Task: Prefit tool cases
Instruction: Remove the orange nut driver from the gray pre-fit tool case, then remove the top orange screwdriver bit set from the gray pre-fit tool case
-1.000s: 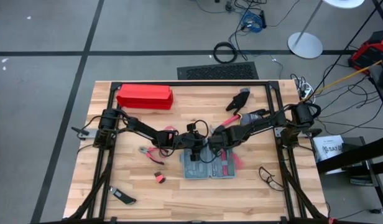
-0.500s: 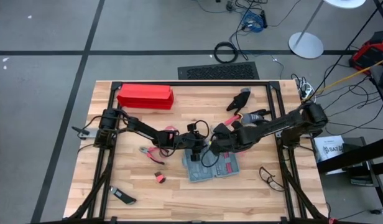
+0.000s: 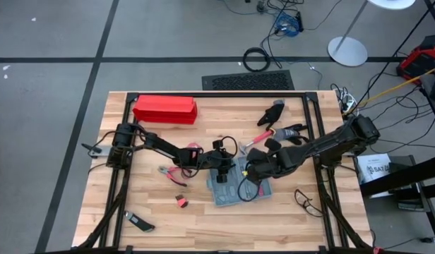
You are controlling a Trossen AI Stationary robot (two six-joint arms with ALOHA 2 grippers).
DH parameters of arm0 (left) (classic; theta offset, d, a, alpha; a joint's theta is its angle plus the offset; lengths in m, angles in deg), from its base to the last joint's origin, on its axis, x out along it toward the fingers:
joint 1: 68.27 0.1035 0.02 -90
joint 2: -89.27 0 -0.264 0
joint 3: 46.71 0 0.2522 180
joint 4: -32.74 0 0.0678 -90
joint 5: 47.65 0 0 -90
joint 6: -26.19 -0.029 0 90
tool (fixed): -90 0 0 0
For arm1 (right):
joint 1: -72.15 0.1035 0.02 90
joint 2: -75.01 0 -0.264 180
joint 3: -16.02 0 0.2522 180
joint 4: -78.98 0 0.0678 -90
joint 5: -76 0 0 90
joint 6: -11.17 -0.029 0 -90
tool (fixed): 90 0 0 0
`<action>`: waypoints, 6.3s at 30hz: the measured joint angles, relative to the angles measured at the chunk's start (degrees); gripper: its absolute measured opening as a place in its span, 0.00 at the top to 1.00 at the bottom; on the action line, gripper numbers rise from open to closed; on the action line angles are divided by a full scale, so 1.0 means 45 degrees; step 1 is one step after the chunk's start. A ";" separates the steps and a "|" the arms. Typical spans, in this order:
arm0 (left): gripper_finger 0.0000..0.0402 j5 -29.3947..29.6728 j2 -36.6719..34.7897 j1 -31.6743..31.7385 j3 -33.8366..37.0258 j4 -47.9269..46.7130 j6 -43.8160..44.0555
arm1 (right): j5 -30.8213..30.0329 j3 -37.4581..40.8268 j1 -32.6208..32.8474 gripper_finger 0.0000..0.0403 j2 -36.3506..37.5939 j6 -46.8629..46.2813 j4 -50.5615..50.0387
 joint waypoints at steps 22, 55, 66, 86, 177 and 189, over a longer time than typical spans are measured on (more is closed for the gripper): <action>0.50 -0.0093 0.0000 0.0000 0.0005 0.0078 -0.0245 | 0.3603 -0.0029 -0.1091 0.64 -0.1677 0.3766 0.0676; 0.50 -0.0102 -0.0001 0.0005 -0.0001 -0.0083 -0.0278 | 0.1223 -0.0029 -0.1559 0.97 -0.0840 0.0651 -0.2632; 0.50 -0.0229 -0.0029 0.0000 -0.0015 -0.0797 -0.2007 | 0.1192 0.2073 -0.2984 0.90 -0.0855 -0.1018 -0.0029; 0.50 -0.0335 -0.0167 -0.0430 0.0000 -0.1184 -0.2885 | 0.2935 0.2055 -0.0938 0.88 0.0355 -0.1813 0.2212; 0.50 -0.0708 -0.0155 -0.0442 -0.0034 -0.0094 -0.0597 | 0.4064 -0.1020 -0.0714 0.99 -0.2904 -0.3974 -0.1210; 0.50 -0.0651 -0.0155 -0.0442 -0.0024 -0.0087 -0.0636 | 0.4490 -0.1035 -0.0862 0.71 -0.3132 -0.2508 -0.0565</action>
